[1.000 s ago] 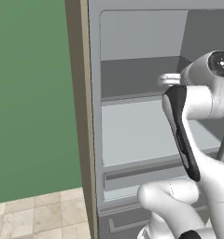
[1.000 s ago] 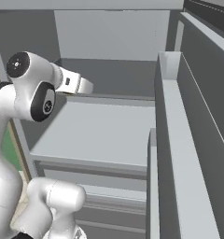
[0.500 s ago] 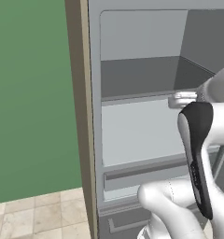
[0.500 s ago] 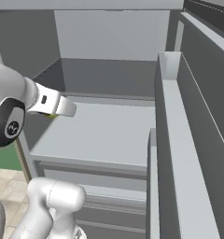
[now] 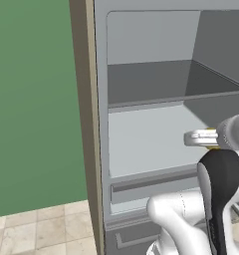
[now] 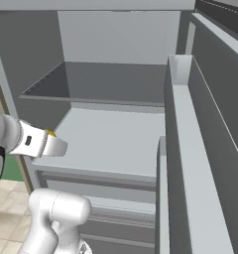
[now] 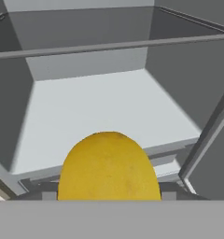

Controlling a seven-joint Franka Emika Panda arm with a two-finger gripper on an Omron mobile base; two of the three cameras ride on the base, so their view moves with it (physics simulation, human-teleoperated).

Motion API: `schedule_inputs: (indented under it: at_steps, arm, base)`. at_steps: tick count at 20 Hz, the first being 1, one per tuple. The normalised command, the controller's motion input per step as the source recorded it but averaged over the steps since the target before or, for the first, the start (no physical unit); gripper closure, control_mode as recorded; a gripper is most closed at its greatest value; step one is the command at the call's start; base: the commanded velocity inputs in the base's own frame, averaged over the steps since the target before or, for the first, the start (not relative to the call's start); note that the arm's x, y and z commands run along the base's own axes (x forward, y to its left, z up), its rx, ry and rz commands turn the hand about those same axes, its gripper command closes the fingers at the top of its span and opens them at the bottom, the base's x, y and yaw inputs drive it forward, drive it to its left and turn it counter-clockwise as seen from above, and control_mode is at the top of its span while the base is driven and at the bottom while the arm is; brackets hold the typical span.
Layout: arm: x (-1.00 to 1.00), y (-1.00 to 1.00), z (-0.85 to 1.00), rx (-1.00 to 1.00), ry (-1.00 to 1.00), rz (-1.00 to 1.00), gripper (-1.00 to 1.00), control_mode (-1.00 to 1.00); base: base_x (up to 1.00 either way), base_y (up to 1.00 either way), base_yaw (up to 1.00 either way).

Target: Retrieve a lemon from the fridge and place it on the cutting board with the fish.

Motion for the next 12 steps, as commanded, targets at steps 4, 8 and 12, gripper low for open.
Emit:
schedule_inputs:
  at_steps: [4, 8, 12]
  arm:
    - [-0.23, 0.0, -0.54, 0.03, 0.0, 0.0, 1.0, -1.0]
    - [0.0, 0.0, -0.16, 0.0, 0.0, 0.0, 1.0, -1.0]
    - [0.0, 0.0, 0.0, 0.0, 0.0, 0.0, 1.0, -1.0]
  base:
    - [0.0, 0.0, 0.0]
    - [0.0, 0.0, 0.0]
    - [0.0, 0.0, 0.0]
